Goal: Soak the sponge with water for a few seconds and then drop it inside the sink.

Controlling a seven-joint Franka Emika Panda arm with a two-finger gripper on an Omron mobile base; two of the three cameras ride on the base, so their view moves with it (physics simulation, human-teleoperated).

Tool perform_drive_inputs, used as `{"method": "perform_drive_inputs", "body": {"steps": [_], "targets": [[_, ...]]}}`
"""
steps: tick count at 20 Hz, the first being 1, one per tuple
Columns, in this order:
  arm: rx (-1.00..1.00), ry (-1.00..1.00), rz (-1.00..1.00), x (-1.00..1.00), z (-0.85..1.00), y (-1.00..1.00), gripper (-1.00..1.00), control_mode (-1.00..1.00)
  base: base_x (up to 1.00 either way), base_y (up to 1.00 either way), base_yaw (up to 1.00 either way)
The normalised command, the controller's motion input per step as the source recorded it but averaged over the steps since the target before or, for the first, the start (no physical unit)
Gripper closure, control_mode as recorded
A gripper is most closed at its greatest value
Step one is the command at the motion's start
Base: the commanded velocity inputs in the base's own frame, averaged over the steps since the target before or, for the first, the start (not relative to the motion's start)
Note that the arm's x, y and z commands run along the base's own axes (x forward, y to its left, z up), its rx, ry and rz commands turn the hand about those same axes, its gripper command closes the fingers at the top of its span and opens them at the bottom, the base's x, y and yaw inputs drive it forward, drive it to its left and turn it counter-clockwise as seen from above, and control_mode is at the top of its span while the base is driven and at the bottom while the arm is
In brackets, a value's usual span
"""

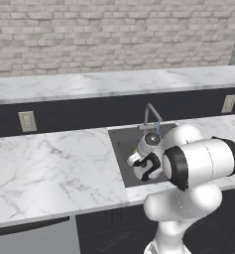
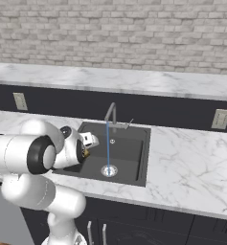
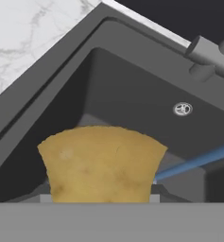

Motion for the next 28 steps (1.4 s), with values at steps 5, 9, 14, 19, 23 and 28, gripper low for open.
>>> {"method": "perform_drive_inputs", "body": {"steps": [5, 9, 14, 19, 23, 28], "targets": [[0.00, -0.04, 0.00, 0.00, -0.20, 0.00, 1.00, -1.00, 0.00, 0.00, 0.00], [0.00, -0.03, 0.00, 0.00, -0.31, -0.03, 1.00, -1.00, 0.00, 0.00, 0.00], [0.00, -0.01, 0.00, -0.07, -0.27, 0.00, 1.00, -1.00, 0.00, 0.00, 0.00], [0.00, 0.00, 0.00, -0.23, -0.20, 0.00, 1.00, -1.00, 0.00, 0.00, 0.00], [0.00, 0.00, 0.00, -0.22, -0.07, -0.08, 1.00, -1.00, 0.00, 0.00, 0.00], [0.00, -0.05, 0.00, -0.03, 0.00, -0.29, 1.00, -1.00, 0.00, 0.00, 0.00]]}}
